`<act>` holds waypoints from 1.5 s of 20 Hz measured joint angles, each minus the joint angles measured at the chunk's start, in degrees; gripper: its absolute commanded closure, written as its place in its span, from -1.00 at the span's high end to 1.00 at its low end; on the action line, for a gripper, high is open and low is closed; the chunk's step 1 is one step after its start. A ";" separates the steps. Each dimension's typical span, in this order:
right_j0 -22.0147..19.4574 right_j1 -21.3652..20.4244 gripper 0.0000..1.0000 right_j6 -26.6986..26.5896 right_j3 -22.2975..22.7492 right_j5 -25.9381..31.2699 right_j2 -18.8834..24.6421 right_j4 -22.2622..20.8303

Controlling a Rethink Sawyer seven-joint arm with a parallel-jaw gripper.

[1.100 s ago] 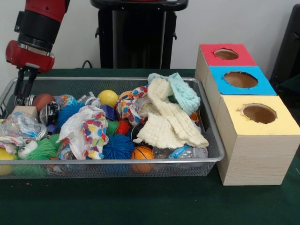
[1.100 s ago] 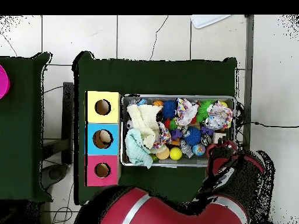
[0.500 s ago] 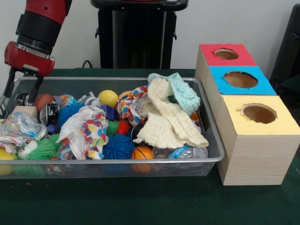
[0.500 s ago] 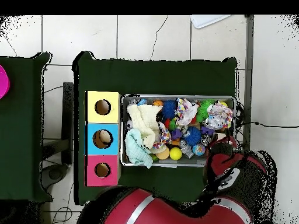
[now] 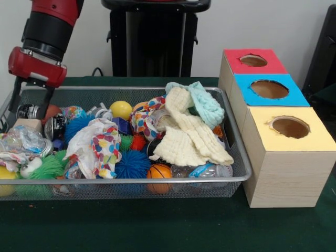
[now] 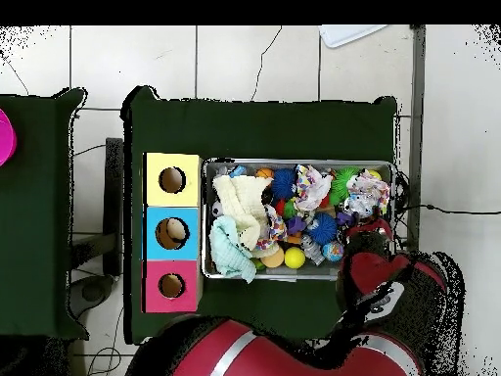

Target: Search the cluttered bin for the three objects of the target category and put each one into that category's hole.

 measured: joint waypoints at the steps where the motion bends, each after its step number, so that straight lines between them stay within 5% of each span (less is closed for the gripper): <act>1: 0.14 0.00 1.00 0.00 0.01 -0.34 0.00 0.19; 16: 0.88 -1.69 1.00 0.00 -0.07 -3.39 0.24 0.15; 30: 0.87 -4.06 1.00 0.00 -2.79 -3.44 3.06 -7.10</act>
